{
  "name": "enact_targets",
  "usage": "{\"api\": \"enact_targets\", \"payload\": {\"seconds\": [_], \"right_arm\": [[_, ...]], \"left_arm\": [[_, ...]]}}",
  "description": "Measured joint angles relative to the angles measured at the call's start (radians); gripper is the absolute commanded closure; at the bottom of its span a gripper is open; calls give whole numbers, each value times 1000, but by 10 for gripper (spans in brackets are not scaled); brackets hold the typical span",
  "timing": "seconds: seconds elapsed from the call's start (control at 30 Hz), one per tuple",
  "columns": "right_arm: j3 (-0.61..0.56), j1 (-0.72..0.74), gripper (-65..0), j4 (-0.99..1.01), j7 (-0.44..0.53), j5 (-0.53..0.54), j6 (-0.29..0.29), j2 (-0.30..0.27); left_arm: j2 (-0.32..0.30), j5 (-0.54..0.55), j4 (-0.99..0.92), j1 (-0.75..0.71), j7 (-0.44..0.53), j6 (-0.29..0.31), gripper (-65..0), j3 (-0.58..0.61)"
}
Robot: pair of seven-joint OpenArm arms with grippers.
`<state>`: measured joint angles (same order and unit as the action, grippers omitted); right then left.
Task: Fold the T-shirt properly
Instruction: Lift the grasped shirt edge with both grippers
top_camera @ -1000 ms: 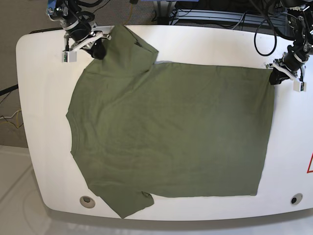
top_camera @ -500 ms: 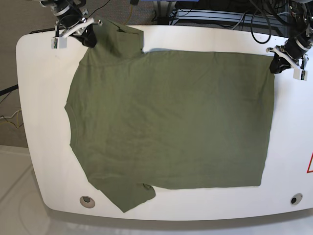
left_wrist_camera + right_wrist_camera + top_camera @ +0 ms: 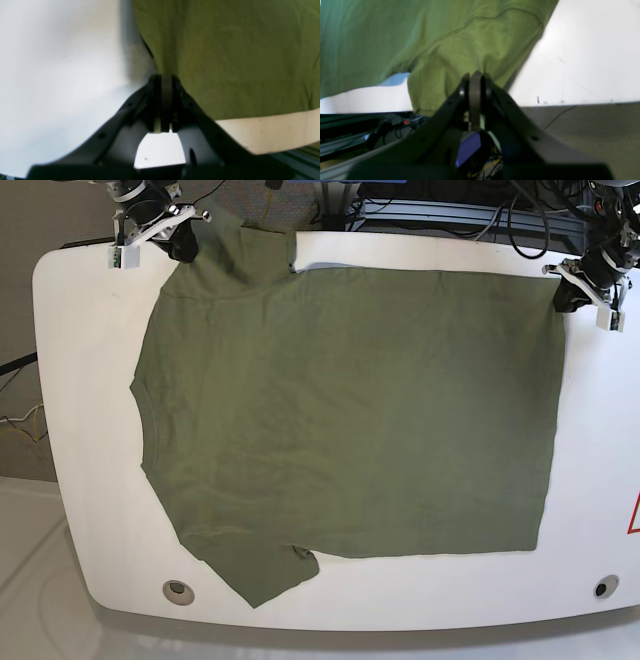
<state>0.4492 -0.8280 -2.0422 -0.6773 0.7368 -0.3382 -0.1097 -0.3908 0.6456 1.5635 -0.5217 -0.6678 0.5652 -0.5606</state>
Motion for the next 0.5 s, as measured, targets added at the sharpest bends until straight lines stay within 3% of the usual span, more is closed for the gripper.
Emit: {"api": "enact_targets", "payload": {"seconds": [0.5], "right_arm": [[18,196,0,-13,-5,0,-3,-5]], "left_arm": [[5,22,40,112,-46,-3,0,9]]}}
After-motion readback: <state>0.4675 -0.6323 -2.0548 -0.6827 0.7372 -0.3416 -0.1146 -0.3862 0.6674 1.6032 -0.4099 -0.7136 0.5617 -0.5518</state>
